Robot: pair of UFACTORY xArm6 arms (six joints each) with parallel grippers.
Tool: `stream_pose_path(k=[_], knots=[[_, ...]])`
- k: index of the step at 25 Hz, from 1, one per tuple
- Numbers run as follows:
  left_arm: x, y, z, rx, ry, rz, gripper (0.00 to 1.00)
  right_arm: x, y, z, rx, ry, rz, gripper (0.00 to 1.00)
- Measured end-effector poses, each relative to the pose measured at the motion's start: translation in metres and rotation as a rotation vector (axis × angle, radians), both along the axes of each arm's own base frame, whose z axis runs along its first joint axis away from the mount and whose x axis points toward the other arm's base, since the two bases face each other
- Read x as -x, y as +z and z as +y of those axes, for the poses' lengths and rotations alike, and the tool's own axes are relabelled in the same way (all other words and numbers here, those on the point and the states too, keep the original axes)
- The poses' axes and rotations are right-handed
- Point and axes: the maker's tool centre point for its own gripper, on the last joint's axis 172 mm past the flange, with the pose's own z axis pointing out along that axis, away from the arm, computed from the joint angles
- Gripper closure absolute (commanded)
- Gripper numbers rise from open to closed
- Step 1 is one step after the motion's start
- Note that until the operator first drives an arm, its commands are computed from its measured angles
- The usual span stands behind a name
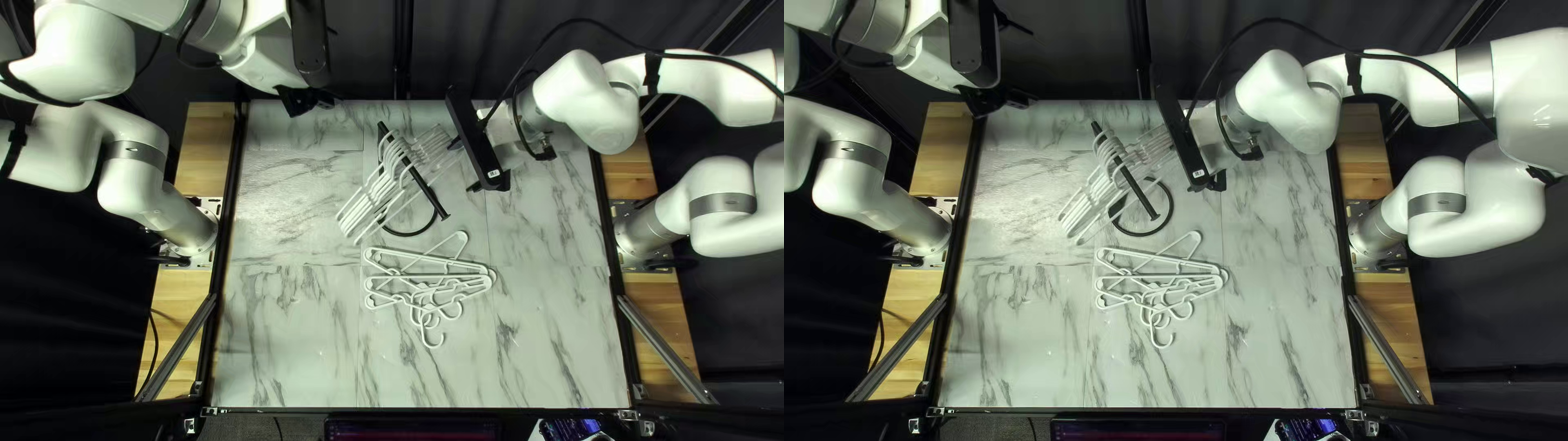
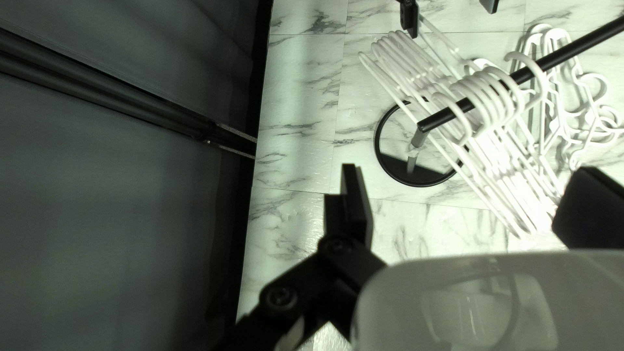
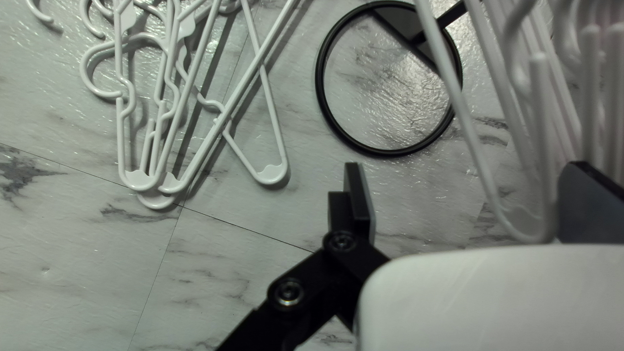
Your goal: Remove hangers from rack and place onto table
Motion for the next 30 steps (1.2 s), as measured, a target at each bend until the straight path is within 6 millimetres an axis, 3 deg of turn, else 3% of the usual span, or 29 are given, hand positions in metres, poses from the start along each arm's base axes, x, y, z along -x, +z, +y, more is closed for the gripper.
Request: stream_pose_path(k=[6,12,13,15,16,17,30], knots=[[0.0,0.0,0.0,0.0,0.0,0.0,0.0,0.0,-0.002,0.001,-0.005,0.004,-0.002,0.0],[0.0,0.0,0.0,0.0,0.0,0.0,0.0,-0.001,-0.004,0.003,-0.009,0.011,-0.007,0.25],[0.0,0.0,0.0,0.0,0.0,0.0,0.0,-0.001,-0.005,0.003,-0.01,0.013,-0.008,0.47],[0.0,0.0,0.0,0.0,0.0,0.0,0.0,-0.002,-0.006,0.003,-0.012,0.015,-0.01,0.68],[0.0,0.0,0.0,0.0,0.0,0.0,0.0,-0.002,-0.006,0.003,-0.013,0.016,-0.011,0.95],[0.0,0.0,0.0,0.0,0.0,0.0,0.0,-0.003,-0.007,0.003,-0.014,0.017,-0.013,0.98],[0.0,0.0,0.0,0.0,0.0,0.0,0.0,-0.008,0.008,0.003,0.003,0.015,-0.029,1.0]])
